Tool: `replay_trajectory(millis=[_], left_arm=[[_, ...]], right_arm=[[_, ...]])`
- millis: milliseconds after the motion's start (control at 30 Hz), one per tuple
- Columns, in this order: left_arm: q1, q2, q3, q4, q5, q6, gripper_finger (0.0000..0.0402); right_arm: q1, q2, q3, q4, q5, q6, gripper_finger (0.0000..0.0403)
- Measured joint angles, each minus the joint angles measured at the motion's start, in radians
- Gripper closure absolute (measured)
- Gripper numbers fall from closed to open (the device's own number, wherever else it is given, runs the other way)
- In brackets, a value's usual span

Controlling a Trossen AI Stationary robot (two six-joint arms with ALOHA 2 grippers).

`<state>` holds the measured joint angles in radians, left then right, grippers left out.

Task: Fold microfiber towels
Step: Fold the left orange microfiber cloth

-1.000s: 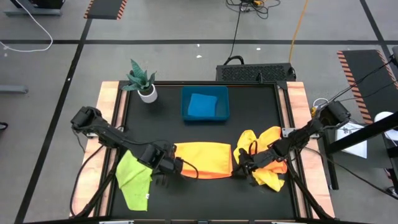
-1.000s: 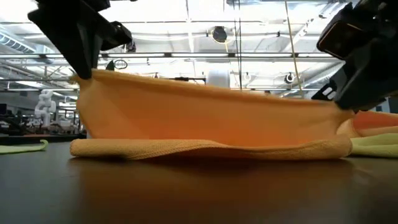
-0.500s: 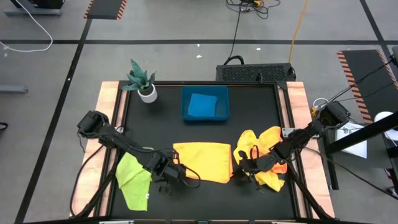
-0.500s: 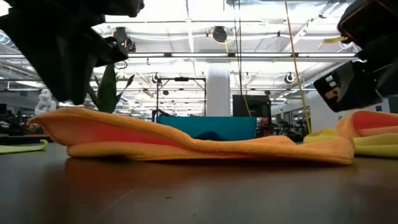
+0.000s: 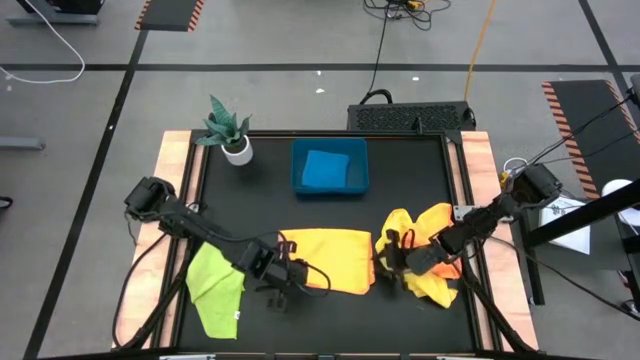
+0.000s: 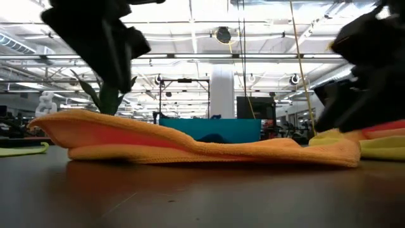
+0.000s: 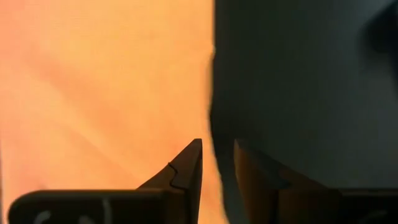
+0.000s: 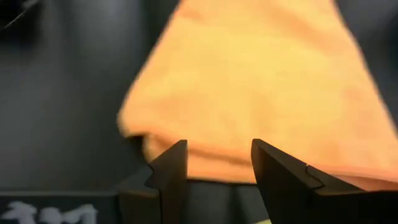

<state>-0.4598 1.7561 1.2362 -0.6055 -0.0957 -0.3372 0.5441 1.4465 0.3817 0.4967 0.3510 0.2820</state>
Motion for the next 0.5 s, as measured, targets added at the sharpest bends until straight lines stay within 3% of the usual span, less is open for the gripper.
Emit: replay_trajectory(millis=[267,500], left_arm=[[0.073,0.0,0.0,0.116,-0.031,0.099,0.0309],[0.167,0.001,0.0,0.213,0.026,0.218,0.0309]], right_arm=[[-0.209,-0.014,0.0,-0.034,0.011,0.204,0.0232],[-0.307,-0.014,0.0,-0.064,-0.092,0.267,0.0231]])
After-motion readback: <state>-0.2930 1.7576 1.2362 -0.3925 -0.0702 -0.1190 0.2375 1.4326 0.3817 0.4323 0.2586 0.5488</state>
